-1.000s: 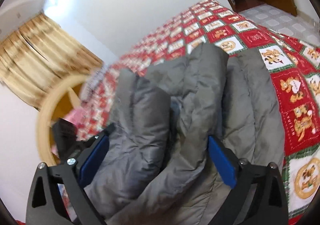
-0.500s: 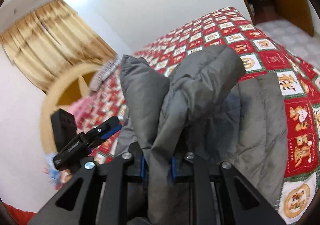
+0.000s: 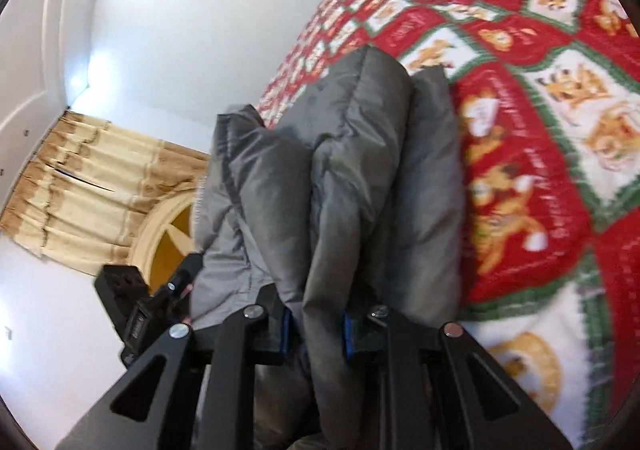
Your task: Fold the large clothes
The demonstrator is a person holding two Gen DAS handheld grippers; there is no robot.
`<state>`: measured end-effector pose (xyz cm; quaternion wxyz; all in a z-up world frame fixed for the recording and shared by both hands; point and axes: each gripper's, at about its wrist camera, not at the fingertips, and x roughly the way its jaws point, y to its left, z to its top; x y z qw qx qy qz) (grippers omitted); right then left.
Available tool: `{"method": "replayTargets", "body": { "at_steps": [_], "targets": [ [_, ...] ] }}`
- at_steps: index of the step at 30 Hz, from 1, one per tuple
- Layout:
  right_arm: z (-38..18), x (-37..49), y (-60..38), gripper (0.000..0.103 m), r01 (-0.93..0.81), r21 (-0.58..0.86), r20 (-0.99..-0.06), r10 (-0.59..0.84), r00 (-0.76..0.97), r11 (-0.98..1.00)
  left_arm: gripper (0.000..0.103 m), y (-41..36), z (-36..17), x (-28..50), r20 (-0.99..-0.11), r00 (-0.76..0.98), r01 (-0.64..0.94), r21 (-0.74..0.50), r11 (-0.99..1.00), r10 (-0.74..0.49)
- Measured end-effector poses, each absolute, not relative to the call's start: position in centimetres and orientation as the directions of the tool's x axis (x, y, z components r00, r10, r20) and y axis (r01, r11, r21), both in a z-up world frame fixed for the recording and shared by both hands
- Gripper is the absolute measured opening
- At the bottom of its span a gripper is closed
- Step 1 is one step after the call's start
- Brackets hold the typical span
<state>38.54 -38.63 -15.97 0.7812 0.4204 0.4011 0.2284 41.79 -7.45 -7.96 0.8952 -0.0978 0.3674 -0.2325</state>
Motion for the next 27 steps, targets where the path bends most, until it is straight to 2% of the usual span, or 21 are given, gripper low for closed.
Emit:
{"method": "replayTargets", "body": {
  "at_steps": [3,6,8,11,13,15,17,20,23,26,27],
  "targets": [
    [-16.6,37.7,-38.6,0.023,-0.001,0.803,-0.487,0.657,0.576,0.596,0.088,-9.6,-8.7,41.5,-0.649,0.631,0.354,-0.246,0.902,-0.425],
    [-17.2,37.2,-38.2,0.018,0.000,0.770,-0.516,0.624,0.587,0.638,0.092,-11.8,-10.0,40.9,-0.666,0.676,0.372,-0.060,0.926,-0.315],
    [-16.7,37.0,-37.4,0.018,0.005,0.722,-0.564,0.585,0.583,0.692,0.093,-12.1,-11.0,40.9,-0.660,0.693,0.370,-0.021,0.929,-0.291],
    [-16.5,37.4,-36.4,0.018,0.001,0.668,-0.606,0.543,0.581,0.744,0.098,-11.7,-12.5,41.9,-0.682,0.679,0.351,-0.024,0.936,-0.272],
    [-16.0,37.1,-36.1,0.024,0.004,0.639,-0.625,0.516,0.585,0.769,0.099,-11.5,-12.7,42.3,-0.703,0.653,0.361,-0.037,0.932,-0.281],
    [-14.6,36.5,-35.4,0.046,0.006,0.571,-0.666,0.459,0.588,0.821,0.099,-10.7,-12.0,42.2,-0.709,0.633,0.387,-0.056,0.920,-0.310],
    [-11.5,34.8,-35.9,0.057,0.021,0.446,-0.702,0.335,0.628,0.895,0.099,-9.4,-11.0,41.9,-0.708,0.619,0.394,-0.096,0.914,-0.341],
    [-6.8,33.6,-36.0,0.057,0.026,0.333,-0.668,0.217,0.712,0.942,0.099,-6.2,-8.5,41.5,-0.651,0.652,0.361,-0.184,0.914,-0.389],
    [-2.7,35.0,-34.6,0.055,-0.005,0.271,-0.642,0.185,0.744,0.962,0.099,-4.1,-6.3,42.6,-0.615,0.717,0.250,-0.209,0.945,-0.326],
    [-2.1,39.3,-32.8,0.054,-0.010,0.230,-0.669,0.165,0.725,0.973,0.099,-4.3,-6.1,46.0,-0.674,0.700,0.150,-0.187,0.971,-0.238],
    [-3.0,41.1,-32.4,0.048,0.002,0.252,-0.690,0.179,0.701,0.968,0.099,-4.9,-6.5,47.0,-0.697,0.684,0.129,-0.173,0.976,-0.214]
  ]
}}
